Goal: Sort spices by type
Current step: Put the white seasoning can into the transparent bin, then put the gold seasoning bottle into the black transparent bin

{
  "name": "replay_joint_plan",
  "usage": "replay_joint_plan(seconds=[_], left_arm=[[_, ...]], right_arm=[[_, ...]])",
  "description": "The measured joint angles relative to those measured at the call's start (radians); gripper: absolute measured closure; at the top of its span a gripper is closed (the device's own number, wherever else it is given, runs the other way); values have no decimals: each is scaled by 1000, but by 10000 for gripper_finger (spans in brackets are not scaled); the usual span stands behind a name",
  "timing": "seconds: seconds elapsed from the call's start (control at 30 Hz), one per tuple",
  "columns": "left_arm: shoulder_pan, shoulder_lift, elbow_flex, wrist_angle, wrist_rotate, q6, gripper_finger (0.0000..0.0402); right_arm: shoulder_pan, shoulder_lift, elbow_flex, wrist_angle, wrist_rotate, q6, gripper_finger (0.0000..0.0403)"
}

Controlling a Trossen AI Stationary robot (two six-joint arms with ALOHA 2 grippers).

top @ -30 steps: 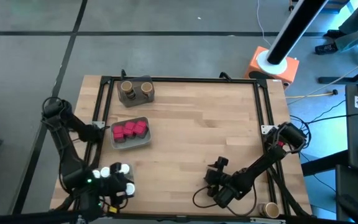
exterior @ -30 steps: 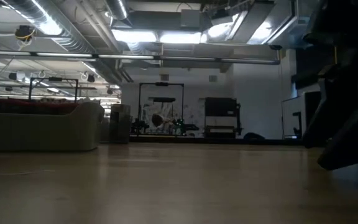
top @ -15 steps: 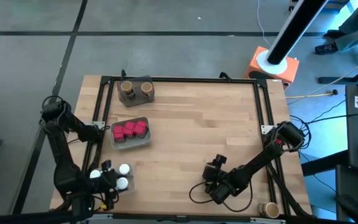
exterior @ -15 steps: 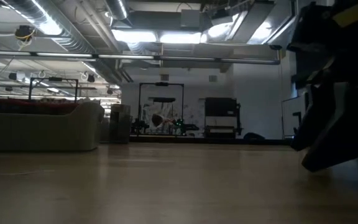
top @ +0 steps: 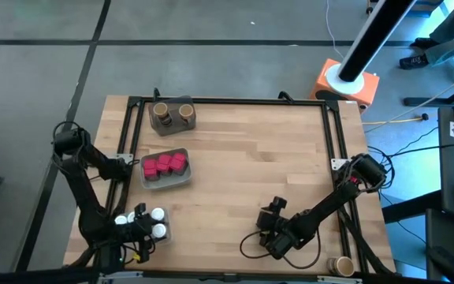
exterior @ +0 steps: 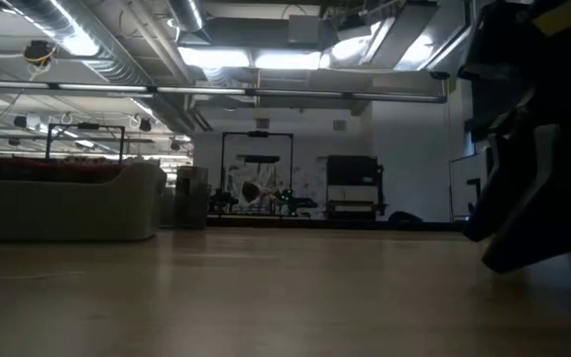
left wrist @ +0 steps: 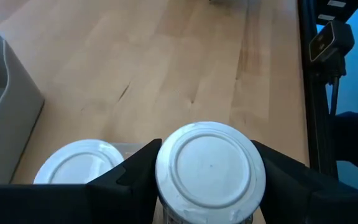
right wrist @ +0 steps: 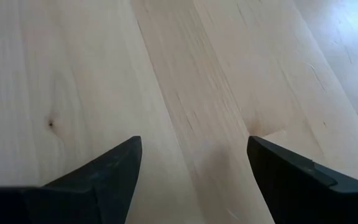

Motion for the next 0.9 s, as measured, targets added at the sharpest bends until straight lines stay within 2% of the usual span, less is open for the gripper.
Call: replay_joint_plan(seconds=[0.37,0.63,0.9], left_arm=[[0,0,-8,7,2,-41,192],[15,0,-8,6,63,-59,189],[47,5,-6,10,86,-30,128]], right_arm=[[0,0,0,6,1,0,109],[0,0,0,7,2,-1,109],[2,0,0,8,2,-1,109]])
